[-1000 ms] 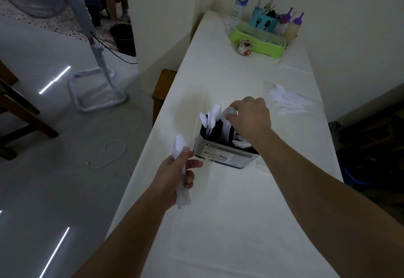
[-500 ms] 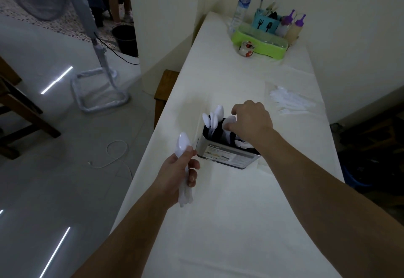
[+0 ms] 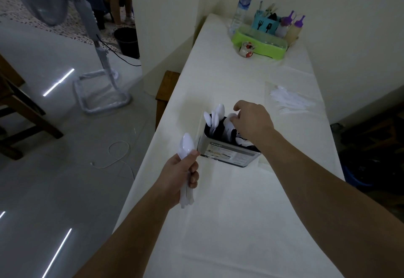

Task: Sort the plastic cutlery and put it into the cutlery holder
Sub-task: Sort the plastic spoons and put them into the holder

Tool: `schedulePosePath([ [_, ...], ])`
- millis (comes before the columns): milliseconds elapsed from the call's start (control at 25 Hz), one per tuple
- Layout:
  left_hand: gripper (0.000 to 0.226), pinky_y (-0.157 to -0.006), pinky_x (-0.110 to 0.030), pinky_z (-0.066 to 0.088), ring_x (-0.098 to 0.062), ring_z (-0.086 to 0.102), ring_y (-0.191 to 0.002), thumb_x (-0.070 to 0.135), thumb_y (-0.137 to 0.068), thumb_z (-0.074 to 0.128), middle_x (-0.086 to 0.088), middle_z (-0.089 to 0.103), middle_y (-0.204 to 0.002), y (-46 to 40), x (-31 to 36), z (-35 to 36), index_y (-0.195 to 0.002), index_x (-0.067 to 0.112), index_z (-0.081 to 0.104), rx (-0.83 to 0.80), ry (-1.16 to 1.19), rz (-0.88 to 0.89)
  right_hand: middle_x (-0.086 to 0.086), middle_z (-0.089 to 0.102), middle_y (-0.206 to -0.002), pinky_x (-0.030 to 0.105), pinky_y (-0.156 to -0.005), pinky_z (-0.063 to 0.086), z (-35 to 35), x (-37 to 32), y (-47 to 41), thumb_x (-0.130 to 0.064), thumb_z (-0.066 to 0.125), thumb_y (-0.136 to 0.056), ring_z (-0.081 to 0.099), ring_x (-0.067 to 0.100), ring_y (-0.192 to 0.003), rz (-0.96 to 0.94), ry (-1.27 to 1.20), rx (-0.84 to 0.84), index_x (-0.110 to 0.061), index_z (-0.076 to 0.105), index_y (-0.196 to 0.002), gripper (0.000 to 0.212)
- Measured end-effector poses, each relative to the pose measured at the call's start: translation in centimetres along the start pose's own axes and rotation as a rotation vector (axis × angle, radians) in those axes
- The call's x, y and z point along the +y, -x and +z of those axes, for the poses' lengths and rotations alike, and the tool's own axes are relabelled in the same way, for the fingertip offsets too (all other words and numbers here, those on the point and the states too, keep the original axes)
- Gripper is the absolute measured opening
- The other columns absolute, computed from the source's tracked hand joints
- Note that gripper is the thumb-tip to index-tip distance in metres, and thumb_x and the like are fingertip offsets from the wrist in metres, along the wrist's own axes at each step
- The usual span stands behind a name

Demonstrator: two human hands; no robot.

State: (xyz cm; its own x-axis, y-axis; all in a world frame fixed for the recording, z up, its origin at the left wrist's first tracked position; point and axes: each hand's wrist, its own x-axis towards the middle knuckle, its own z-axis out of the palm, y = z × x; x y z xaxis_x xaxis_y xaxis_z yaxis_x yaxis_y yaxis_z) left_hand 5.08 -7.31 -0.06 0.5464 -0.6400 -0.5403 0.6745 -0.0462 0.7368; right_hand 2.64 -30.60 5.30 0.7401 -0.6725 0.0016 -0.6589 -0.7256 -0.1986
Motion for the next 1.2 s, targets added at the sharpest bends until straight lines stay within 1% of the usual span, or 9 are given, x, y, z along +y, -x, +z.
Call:
schedulePosePath([
  [120, 0.023, -0.044, -0.026, 0.037, -0.014, 0.043, -0.048, 0.027, -0.096, 0.060, 0.000, 0.049, -0.058, 0.1, 0.0, -0.1, -0.103, 0.005, 0.058, -0.012, 0.016, 0.003, 0.006, 0.070, -0.099, 0.029, -0.070, 0.042, 0.0, -0.2, 0.0, -0.030, 0.054, -0.094, 0.062, 0.026, -0.093, 0.030, -0.032, 0.014, -0.016, 0.063, -0.113, 0.025],
  [280, 0.023, -0.044, -0.025, 0.037, -0.014, 0.043, -0.048, 0.027, -0.096, 0.061, 0.000, 0.049, -0.058, 0.1, -0.1, -0.1, -0.104, 0.005, 0.058, -0.021, 0.017, 0.006, 0.001, 0.066, -0.083, 0.028, -0.067, 0.040, -0.7, -0.3, 0.1, -0.030, 0.059, -0.091, 0.056, 0.020, -0.076, 0.067, -0.081, 0.027, -0.017, 0.060, -0.093, 0.013],
  [520, 0.025, -0.045, -0.025, 0.038, -0.014, 0.044, -0.049, 0.028, -0.096, 0.060, 0.000, 0.050, -0.057, 0.0, -0.2, -0.1, -0.101, 0.004, 0.059, -0.025, -0.005, 0.006, 0.005, 0.056, -0.065, 0.029, -0.058, 0.037, -0.4, -0.2, 0.3, -0.036, 0.052, -0.085, 0.056, 0.031, -0.071, 0.043, 0.201, -0.099, -0.012, 0.049, -0.067, 0.029],
  [720, 0.018, -0.046, -0.026, 0.038, -0.014, 0.045, -0.050, 0.022, -0.097, 0.059, -0.001, 0.050, -0.059, -0.1, -0.1, -0.1, -0.105, 0.005, 0.060, -0.049, 0.003, 0.005, 0.010, 0.060, -0.094, 0.032, -0.069, 0.040, -0.9, -0.1, 0.6, -0.033, 0.059, -0.084, 0.057, 0.031, -0.090, 0.028, 0.211, -0.106, -0.009, 0.057, -0.102, 0.030],
  [840, 0.016, -0.050, -0.028, 0.039, -0.016, 0.045, -0.053, 0.019, -0.099, 0.056, -0.003, 0.051, -0.062, -0.1, -0.2, 0.0, -0.107, 0.007, 0.061, -0.075, -0.039, 0.023, 0.011, 0.060, -0.102, 0.031, -0.071, 0.038, -1.6, -0.4, 1.3, -0.031, 0.062, -0.085, 0.056, 0.030, -0.096, 0.005, 0.191, -0.092, -0.009, 0.058, -0.112, 0.035],
  [920, 0.018, -0.053, -0.030, 0.041, -0.017, 0.047, -0.055, 0.023, -0.098, 0.057, -0.005, 0.052, -0.065, 0.0, -0.2, 0.1, -0.102, 0.005, 0.061, -0.085, -0.115, 0.047, 0.010, 0.061, -0.106, 0.031, -0.074, 0.040, -2.4, -0.9, 2.5, -0.031, 0.061, -0.089, 0.055, 0.030, -0.102, -0.041, 0.113, 0.015, -0.013, 0.060, -0.116, 0.032],
  [1000, 0.021, -0.055, -0.032, 0.043, -0.018, 0.048, -0.056, 0.027, -0.097, 0.059, -0.006, 0.054, -0.065, 0.2, -0.1, 0.5, -0.090, 0.007, 0.059, -0.096, -0.197, 0.071, 0.004, 0.066, -0.100, 0.030, -0.075, 0.044, -3.2, -2.0, 4.5, -0.029, 0.060, -0.092, 0.059, 0.024, -0.095, -0.126, -0.059, 0.118, -0.016, 0.065, -0.111, 0.023],
  [1080, 0.025, -0.054, -0.031, 0.042, -0.019, 0.048, -0.054, 0.027, -0.097, 0.059, -0.008, 0.053, -0.065, 0.5, 0.0, 1.2, -0.082, 0.007, 0.056, -0.126, -0.225, 0.087, -0.007, 0.068, -0.090, 0.023, -0.070, 0.044, -3.8, -3.0, 6.3, -0.030, 0.062, -0.091, 0.062, 0.012, -0.083, -0.168, -0.274, -0.009, -0.021, 0.069, -0.102, 0.016],
  [1200, 0.023, -0.050, -0.030, 0.040, -0.018, 0.046, -0.050, 0.023, -0.099, 0.057, -0.006, 0.051, -0.066, 1.0, 0.2, 2.3, -0.081, 0.007, 0.056, -0.196, -0.208, 0.103, -0.018, 0.064, -0.080, 0.016, -0.064, 0.041, -3.4, -3.8, 8.2, -0.039, 0.067, -0.087, 0.060, -0.004, -0.072, -0.216, -0.388, -0.365, -0.034, 0.064, -0.092, 0.008],
])
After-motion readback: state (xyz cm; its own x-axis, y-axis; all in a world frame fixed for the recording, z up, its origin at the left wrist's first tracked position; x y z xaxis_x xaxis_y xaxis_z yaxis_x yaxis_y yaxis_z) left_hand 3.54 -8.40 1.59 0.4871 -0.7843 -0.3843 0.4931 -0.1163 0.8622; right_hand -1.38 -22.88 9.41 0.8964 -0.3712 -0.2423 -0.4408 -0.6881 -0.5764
